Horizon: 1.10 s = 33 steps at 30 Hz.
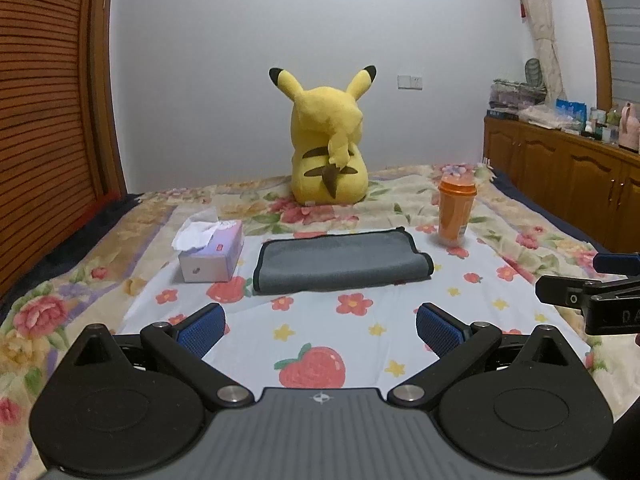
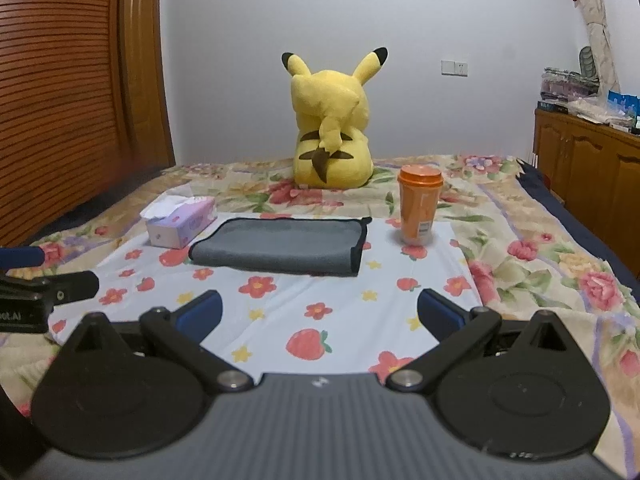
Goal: Fold towel
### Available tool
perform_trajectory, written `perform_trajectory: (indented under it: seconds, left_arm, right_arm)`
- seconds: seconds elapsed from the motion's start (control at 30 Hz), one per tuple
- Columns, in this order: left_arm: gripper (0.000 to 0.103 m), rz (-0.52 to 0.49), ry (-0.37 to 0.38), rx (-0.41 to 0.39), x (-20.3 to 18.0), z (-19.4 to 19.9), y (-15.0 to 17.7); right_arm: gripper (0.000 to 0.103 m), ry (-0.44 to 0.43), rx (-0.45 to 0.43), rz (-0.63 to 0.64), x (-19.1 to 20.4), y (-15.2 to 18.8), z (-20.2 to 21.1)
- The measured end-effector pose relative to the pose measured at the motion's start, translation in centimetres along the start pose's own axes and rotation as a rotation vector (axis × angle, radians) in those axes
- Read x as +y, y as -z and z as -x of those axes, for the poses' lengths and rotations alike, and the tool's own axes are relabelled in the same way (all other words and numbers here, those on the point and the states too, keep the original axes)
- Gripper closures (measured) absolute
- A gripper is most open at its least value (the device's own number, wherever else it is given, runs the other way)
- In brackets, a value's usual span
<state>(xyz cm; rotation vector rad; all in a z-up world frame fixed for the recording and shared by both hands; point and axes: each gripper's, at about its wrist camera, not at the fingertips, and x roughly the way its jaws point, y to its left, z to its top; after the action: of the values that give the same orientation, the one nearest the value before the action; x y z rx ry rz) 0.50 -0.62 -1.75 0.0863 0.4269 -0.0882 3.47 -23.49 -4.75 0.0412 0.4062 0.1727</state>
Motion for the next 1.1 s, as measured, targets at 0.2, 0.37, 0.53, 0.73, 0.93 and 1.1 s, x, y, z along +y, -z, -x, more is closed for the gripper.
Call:
perform_trajectory:
  seconds: [0.2, 0.37, 0.53, 0.73, 0.93, 1.1]
  left_arm:
    - [0.0, -0.006, -0.004, -0.027, -0.1, 0.3, 0.0]
    - [0.0, -0.007, -0.003, -0.052, -0.1, 0.6, -0.1]
    - [0.0, -0.007, -0.001, -0.076, -0.1, 1.0, -0.1]
    - [0.0, -0.007, -0.001, -0.103, -0.2, 1.4, -0.1]
    - [0.0, -0.008, -0.002, -0.12, -0.3, 1.6, -0.1]
    - [0.0, -0.007, -0.002, -0.119, -0.3, 1.6, -0.1]
  right_arm:
    - [0.0, 0.003, -0.024, -0.006, -0.3, 0.0, 0.3]
    - [0.0, 0.004, -0.057, -0.001, -0.4, 0.0, 0.8]
    - [0.0, 0.006, -0.087, 0.008, -0.4, -0.1, 1.2]
    - [0.0, 0.012, -0.116, 0.0, -0.6, -0.1, 1.5]
    - [0.0, 0.017, -0.139, -0.005, -0.7, -0.2, 1.8]
    - [0.0, 0.018, -0.144, -0.008, -0.8, -0.2, 1.8]
